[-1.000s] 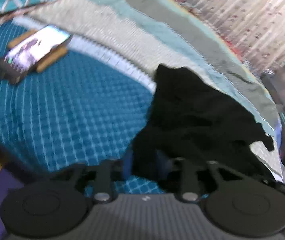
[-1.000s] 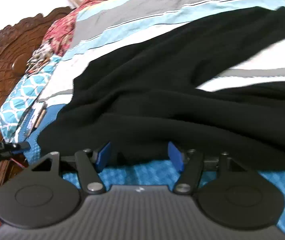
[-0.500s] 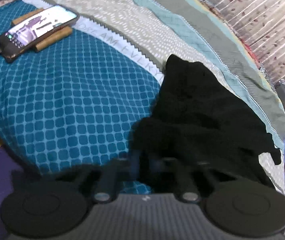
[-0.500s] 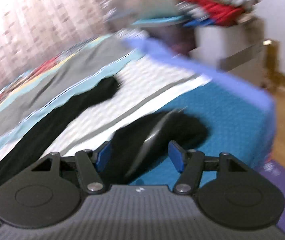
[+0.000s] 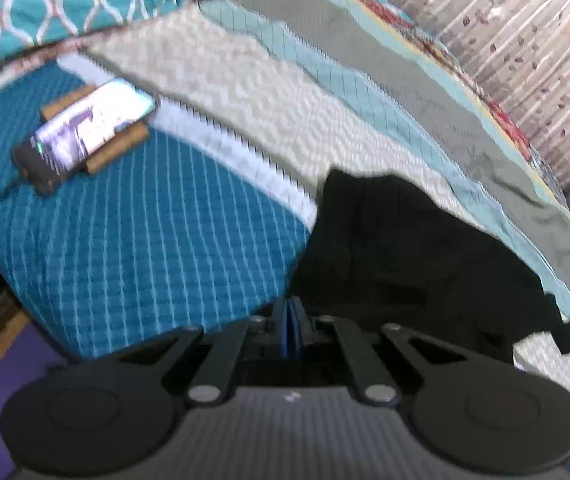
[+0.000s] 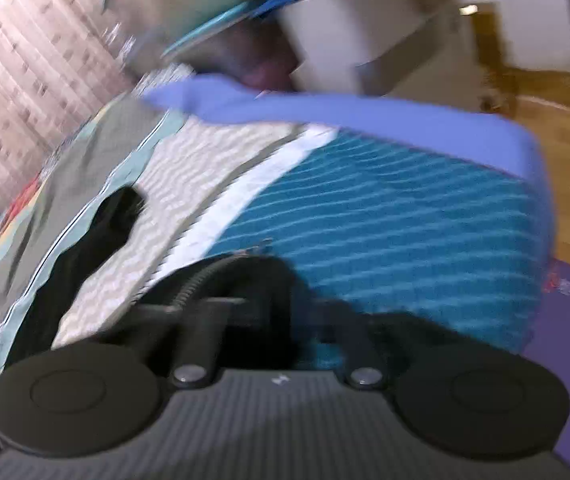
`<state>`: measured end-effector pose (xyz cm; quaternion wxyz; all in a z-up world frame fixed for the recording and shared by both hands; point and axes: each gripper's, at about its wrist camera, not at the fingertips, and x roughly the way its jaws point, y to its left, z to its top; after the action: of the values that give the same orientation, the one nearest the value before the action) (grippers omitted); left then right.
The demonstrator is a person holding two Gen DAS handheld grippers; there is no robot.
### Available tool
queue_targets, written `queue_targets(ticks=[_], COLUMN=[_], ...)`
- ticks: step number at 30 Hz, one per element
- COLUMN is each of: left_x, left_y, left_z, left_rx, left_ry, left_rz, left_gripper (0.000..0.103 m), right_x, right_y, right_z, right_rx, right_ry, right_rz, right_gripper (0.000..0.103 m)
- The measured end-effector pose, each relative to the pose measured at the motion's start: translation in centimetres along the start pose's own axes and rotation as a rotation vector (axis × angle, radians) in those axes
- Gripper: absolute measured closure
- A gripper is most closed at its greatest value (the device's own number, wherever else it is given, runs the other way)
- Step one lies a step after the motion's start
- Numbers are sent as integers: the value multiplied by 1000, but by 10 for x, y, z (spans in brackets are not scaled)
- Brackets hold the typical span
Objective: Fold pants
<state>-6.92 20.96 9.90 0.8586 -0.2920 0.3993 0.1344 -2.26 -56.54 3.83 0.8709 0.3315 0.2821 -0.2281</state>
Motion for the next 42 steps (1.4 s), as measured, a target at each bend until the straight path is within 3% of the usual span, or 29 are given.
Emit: queue_targets(ticks=[4, 6, 8, 10, 11, 12, 14, 16, 17, 18, 20, 23, 25, 26, 27, 28, 29, 32, 34, 36, 39, 42], left_x=[-12, -9, -3, 2, 5, 8, 14, 19, 21, 22, 24, 34, 46, 53, 61, 61, 56, 30, 27, 39, 73, 74], left_y=[0, 0, -3, -7, -8, -8, -6, -1, 3, 6, 14, 18, 16, 12, 8, 4, -1, -11, -19, -31, -39, -37], left_z=[33, 47, 52, 44, 37, 30, 13, -3, -8, -14, -26, -43, -54, -58, -58, -55, -48, -15, 8, 20, 14, 5], left_rx=[-60, -86, -79, -52, -24, -5, 8, 1, -13, -33, -78, -134, -171, -166, -159, -157, -138, -109, -113, -97, -83, -76], left_ry=[-118, -153, -127, -77, -49, -26, 25, 87, 114, 138, 171, 218, 249, 271, 299, 298, 270, 144, 94, 91, 179, 174], left_rz=[28, 78, 121, 86, 72, 72, 80, 51, 33, 10, -52, -120, -151, -153, -130, -118, -125, -191, -199, -135, -51, -61], left_gripper=[101, 101, 100, 95, 85, 67, 44, 42, 35, 20, 11, 13, 38, 78, 87, 89, 90, 91, 90, 90, 90, 90], right_x=[-7, 2, 21, 32, 33, 29, 27, 26, 24, 25, 25, 26, 33, 43, 51, 53, 47, 16, 17, 39, 67, 61], right_y=[26, 38, 53, 58, 54, 48, 31, 14, 8, 3, 0, 7, 19, 25, 33, 42, 50, 76, 97, 117, 125, 96], right_z=[46, 64, 70, 65, 62, 55, 48, 43, 41, 41, 42, 39, 31, 30, 33, 35, 40, 65, 77, 80, 69, 61], right_rx=[112, 150, 76, -8, -27, -24, 8, 54, 70, 80, 81, 83, 95, 80, 47, 45, 66, 105, 75, 1, -92, 50], right_ry=[-169, -203, -165, -100, -87, -88, -79, -42, -35, -33, -34, -24, -24, -4, 21, 33, -2, -163, -188, -128, -10, 26], right_rz=[62, 25, -26, -74, -65, -50, -20, 6, 15, 20, 21, 34, 24, 12, -5, -34, -49, 20, -24, -86, -172, -31], right_gripper=[92, 92, 86, 79, 63, 52, 50, 50, 49, 47, 45, 43, 44, 61, 94, 95, 95, 95, 95, 81, 75, 61])
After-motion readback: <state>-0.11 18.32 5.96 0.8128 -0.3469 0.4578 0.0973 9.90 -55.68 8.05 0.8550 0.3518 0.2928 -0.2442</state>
